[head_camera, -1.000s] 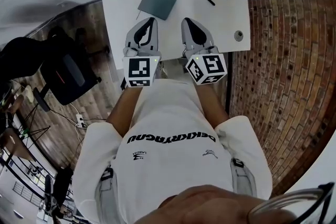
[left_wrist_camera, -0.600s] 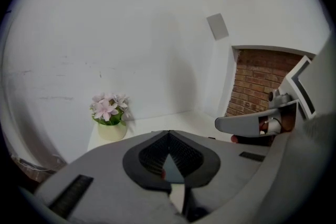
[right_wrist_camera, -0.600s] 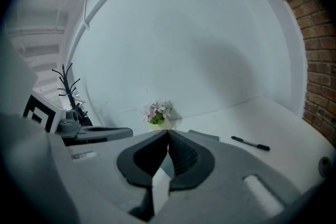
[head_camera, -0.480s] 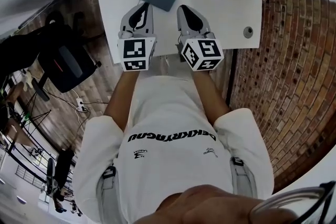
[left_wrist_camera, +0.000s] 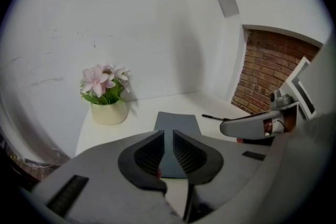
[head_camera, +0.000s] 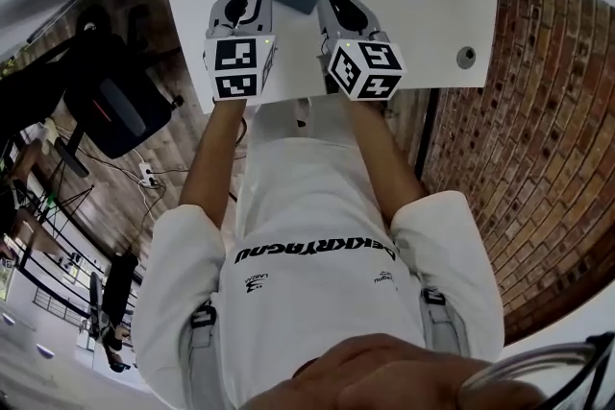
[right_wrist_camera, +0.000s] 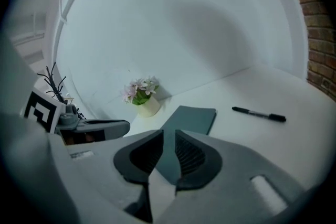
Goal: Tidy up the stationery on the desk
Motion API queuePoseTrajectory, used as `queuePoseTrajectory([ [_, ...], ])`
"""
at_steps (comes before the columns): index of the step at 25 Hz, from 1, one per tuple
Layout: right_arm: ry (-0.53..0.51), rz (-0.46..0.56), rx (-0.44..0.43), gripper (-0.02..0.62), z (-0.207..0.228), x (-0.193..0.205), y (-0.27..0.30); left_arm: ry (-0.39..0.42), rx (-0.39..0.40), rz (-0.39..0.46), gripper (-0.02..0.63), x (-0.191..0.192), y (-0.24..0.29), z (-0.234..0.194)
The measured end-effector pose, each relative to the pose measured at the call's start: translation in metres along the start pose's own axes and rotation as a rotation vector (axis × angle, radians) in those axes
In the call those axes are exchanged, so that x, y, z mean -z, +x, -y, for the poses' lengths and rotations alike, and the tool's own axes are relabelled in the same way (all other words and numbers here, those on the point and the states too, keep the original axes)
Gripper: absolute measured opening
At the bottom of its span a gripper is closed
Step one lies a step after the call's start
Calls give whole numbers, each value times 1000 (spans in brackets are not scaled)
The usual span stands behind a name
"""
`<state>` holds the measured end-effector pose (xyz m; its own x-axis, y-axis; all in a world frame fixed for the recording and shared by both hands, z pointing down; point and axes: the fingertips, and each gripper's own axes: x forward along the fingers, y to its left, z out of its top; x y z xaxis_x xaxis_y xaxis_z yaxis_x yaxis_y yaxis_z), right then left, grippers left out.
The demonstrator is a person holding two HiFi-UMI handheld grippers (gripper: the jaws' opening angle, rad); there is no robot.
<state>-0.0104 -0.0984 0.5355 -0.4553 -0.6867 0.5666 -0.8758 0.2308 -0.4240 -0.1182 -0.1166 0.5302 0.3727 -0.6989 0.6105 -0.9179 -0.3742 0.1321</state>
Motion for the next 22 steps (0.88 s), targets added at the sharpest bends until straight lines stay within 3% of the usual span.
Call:
queuePoseTrajectory([
  [9,77,-131,69,71,30,47,32,-26,16,-157,49,48,46,-28],
  [22,161,-197,98,69,42,76,49,-113,75,-261,49,75,70,-45],
])
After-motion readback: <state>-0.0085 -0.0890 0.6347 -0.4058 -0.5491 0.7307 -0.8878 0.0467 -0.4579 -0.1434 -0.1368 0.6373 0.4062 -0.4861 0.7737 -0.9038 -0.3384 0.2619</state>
